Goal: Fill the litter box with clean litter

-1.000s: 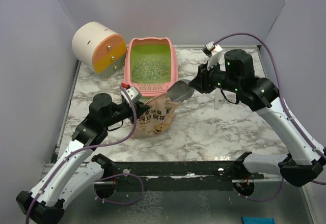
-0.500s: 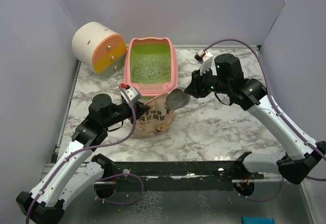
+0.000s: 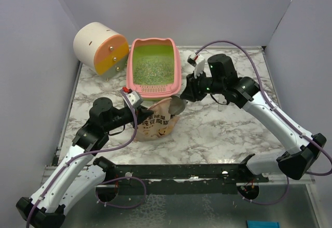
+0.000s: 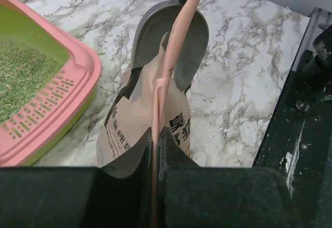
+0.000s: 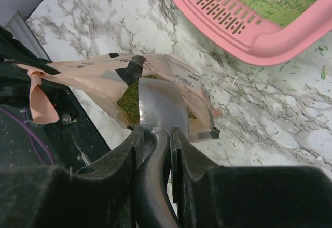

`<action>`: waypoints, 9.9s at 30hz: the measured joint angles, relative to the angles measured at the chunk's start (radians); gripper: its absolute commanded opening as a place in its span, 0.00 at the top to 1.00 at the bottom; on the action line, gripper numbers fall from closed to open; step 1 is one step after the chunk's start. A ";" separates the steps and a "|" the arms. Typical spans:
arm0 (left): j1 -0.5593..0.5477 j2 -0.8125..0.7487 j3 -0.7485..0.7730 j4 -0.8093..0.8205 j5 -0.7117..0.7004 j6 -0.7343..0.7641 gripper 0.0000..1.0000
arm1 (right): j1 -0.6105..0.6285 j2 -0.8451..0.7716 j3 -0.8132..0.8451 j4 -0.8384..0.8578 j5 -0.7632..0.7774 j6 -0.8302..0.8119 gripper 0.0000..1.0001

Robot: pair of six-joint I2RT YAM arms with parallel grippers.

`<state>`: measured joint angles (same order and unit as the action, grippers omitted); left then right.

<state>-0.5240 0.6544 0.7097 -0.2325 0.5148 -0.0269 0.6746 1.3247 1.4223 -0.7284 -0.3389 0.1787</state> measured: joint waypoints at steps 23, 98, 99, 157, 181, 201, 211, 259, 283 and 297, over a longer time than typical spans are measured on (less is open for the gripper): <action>0.000 -0.043 -0.038 0.022 0.066 -0.031 1.00 | 0.134 0.217 -0.064 0.099 0.061 0.001 0.99; -0.002 -0.035 -0.071 0.055 0.007 -0.019 1.00 | -0.481 0.064 -0.743 1.114 -0.724 0.857 0.99; -0.002 -0.035 -0.071 0.055 0.008 -0.019 1.00 | -0.495 0.062 -0.752 1.125 -0.732 0.866 0.99; -0.001 -0.046 -0.081 0.076 0.007 -0.026 1.00 | -0.475 0.587 0.201 1.008 -0.638 0.822 0.99; -0.001 0.019 -0.055 0.091 0.006 -0.016 1.00 | -0.192 0.814 0.676 0.401 0.202 -0.228 0.99; -0.001 0.063 -0.060 0.143 0.006 -0.017 1.00 | -0.489 0.423 0.221 0.628 0.128 0.048 0.99; -0.001 0.064 -0.063 0.150 0.006 -0.016 1.00 | -0.760 0.375 -0.206 0.822 0.005 0.433 0.99; -0.001 -0.074 -0.026 0.064 -0.356 -0.005 0.12 | -0.911 0.103 -0.586 1.019 -0.110 0.488 0.29; -0.001 -0.353 -0.169 -0.016 -0.294 -0.121 0.24 | -0.576 0.138 -0.807 1.423 -0.734 0.380 0.34; -0.001 -0.254 -0.213 0.105 -0.232 -0.124 0.51 | -0.537 0.494 -0.855 2.094 -0.853 0.639 0.36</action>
<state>-0.5251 0.4000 0.4965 -0.1276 0.2829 -0.1513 0.1371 1.8191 0.5678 1.3651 -1.1919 0.8181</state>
